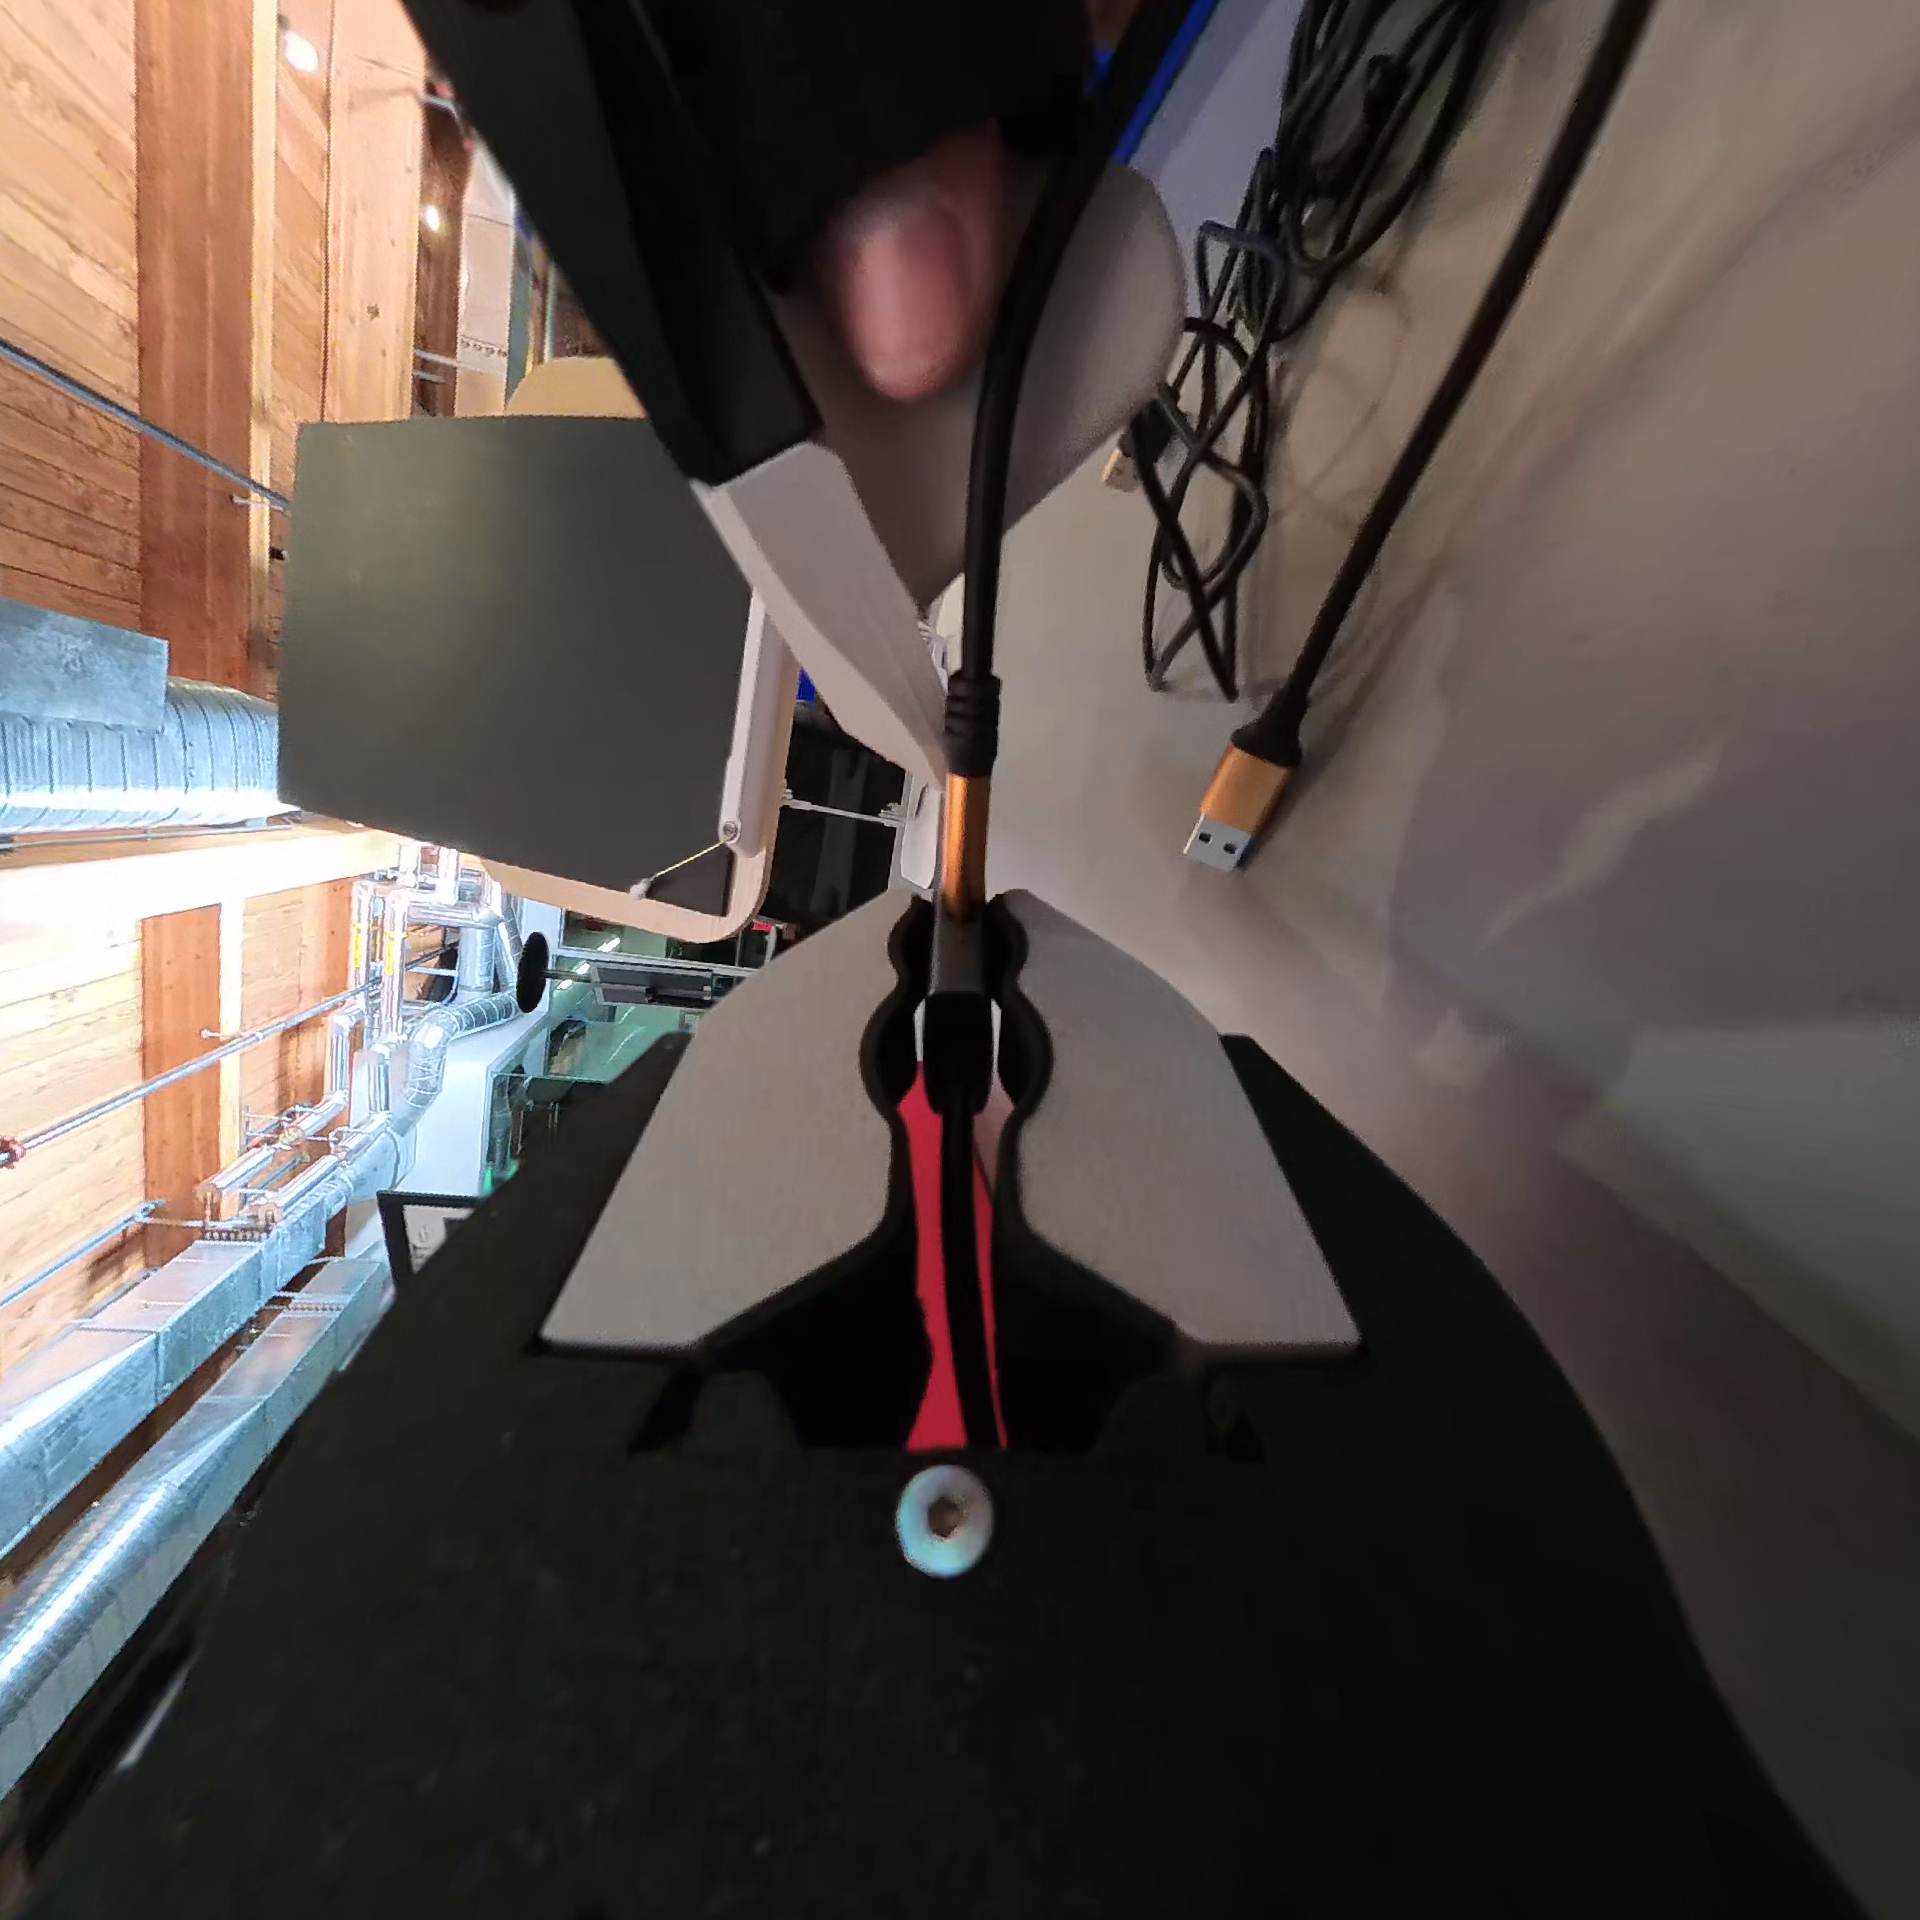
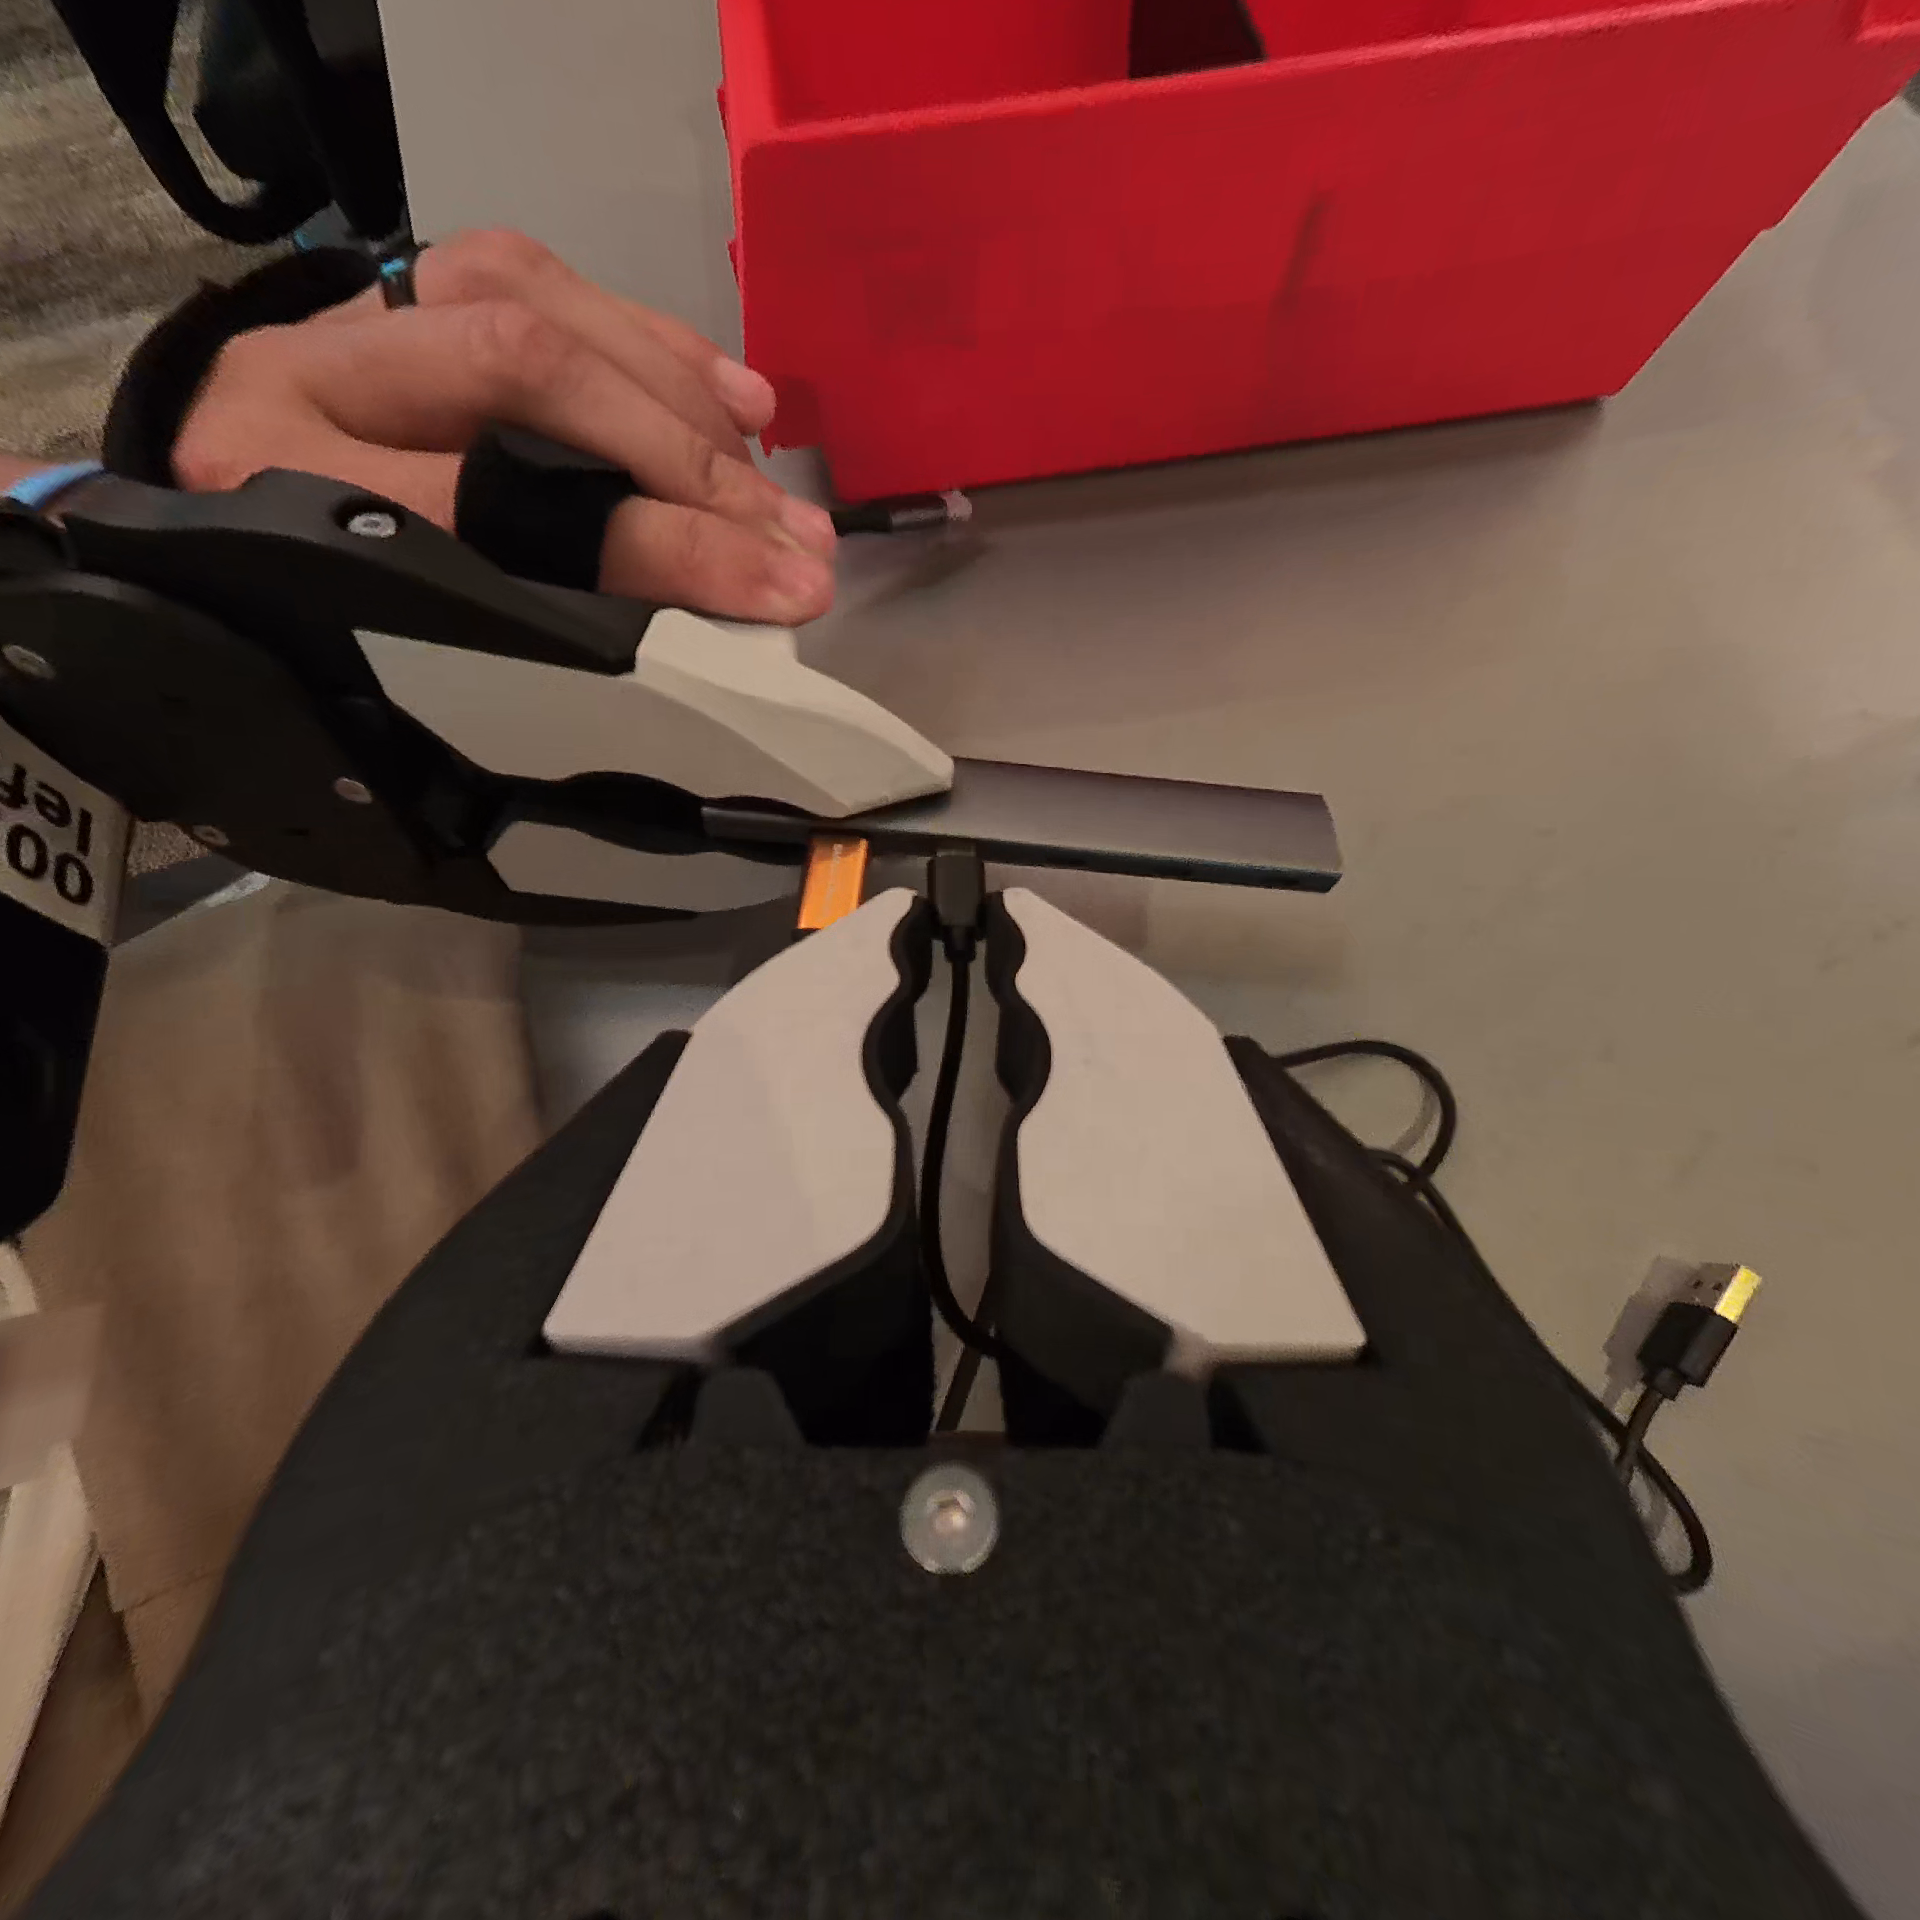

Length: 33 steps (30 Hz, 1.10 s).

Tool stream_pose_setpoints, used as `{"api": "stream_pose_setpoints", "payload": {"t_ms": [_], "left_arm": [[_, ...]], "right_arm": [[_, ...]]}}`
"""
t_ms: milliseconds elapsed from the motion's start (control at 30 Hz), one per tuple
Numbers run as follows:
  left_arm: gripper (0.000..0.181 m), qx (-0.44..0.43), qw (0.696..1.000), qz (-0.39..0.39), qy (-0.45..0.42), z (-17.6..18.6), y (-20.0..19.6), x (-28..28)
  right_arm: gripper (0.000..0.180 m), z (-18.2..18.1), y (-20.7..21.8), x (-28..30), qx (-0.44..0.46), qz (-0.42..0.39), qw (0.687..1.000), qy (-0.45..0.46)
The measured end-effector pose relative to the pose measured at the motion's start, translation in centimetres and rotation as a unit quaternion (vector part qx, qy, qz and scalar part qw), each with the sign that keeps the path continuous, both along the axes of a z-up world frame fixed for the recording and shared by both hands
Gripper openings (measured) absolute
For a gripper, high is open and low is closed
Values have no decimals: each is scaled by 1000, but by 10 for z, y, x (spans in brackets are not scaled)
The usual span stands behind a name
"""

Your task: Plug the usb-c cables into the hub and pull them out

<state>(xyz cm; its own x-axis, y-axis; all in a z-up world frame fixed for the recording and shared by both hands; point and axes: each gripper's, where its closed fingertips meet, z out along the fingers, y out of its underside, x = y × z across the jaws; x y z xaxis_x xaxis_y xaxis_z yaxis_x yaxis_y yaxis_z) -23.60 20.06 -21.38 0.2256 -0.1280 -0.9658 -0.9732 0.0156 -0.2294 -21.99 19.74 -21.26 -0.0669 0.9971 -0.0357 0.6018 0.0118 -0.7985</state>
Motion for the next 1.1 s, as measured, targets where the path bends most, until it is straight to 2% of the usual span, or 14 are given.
{"api": "stream_pose_setpoints", "payload": {"t_ms": [200, 267, 567, 833, 1100], "left_arm": [[9, -8, 998, -1, -57, 1, 1, 0], [9, -13, 997, 3, -80, 2, 4, -1], [9, 0, 997, 14, -77, 7, 3, -12], [9, 5, 999, 4, -53, 8, 0, -3], [9, -5, 996, -5, -88, 10, -3, 0]], "right_arm": [[9, 7, 1, -3, -27, 4, 998, 58], [0, 11, -2, -6, -43, 9, 996, 83], [16, 16, 4, 1, -47, 12, 995, 89], [10, 6, -1, -2, -60, 21, 995, 78], [9, 7, -3, -1, -68, 24, 994, 77]]}}
